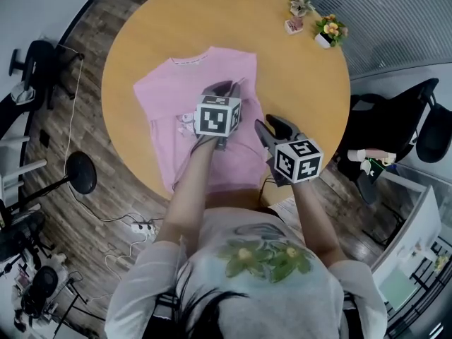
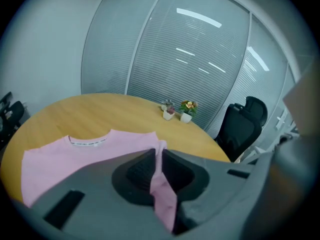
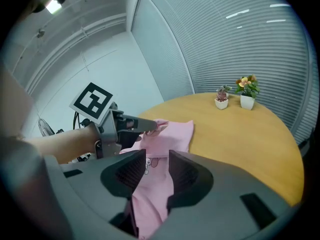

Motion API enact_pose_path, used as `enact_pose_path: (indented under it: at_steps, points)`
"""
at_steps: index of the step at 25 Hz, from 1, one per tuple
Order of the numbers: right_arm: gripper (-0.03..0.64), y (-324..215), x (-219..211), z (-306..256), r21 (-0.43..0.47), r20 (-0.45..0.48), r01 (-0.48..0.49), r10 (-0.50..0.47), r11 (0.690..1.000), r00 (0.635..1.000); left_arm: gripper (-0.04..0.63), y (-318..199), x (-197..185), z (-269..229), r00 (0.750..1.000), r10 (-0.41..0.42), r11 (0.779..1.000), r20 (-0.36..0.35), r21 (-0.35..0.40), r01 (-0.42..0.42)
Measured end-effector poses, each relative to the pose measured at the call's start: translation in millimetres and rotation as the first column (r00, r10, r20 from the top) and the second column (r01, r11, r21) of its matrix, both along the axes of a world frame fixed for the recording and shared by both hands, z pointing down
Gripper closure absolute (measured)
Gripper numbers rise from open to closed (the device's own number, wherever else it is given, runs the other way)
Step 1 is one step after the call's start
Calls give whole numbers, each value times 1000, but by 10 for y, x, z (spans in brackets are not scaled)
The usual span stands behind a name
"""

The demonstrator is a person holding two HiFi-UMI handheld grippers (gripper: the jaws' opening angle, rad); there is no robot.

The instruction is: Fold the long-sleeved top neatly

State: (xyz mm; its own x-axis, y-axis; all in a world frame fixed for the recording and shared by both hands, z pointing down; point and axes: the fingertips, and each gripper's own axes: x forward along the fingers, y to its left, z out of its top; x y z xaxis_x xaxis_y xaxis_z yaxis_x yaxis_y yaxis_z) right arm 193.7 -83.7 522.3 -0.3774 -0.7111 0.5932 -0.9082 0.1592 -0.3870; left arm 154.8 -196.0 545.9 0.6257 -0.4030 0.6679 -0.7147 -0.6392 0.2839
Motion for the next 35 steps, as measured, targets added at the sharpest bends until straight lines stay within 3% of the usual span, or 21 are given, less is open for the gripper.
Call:
enact_pose_path:
  at_steps: [13, 16, 19, 23, 25, 35]
  points:
    - [463, 23, 47, 193, -48, 0, 4, -4, 999, 1000, 551, 14, 186, 876, 994, -65, 993, 85, -95, 73]
    - [463, 37, 29, 207, -55, -3, 6, -7, 998, 1000, 551, 86, 247, 1020, 995, -43, 992, 95, -115, 54]
    - [463, 44, 10, 201, -55, -5, 9, -9, 998, 1000, 549, 131, 301, 1046, 995, 3, 996, 102, -87, 6]
    - [463, 49, 10, 180, -50, -9, 9, -10, 999, 1000, 431, 191, 394, 987, 995, 82, 992, 60, -101, -76]
    - [463, 68, 4, 162, -47, -13, 11, -11, 999, 1000, 363, 195, 369, 900, 997, 74, 992, 32, -104, -70]
    - [463, 169, -59, -140, 33, -61, 32, -30, 999, 998, 348, 342, -147, 64, 995, 36, 999, -92, 34, -33]
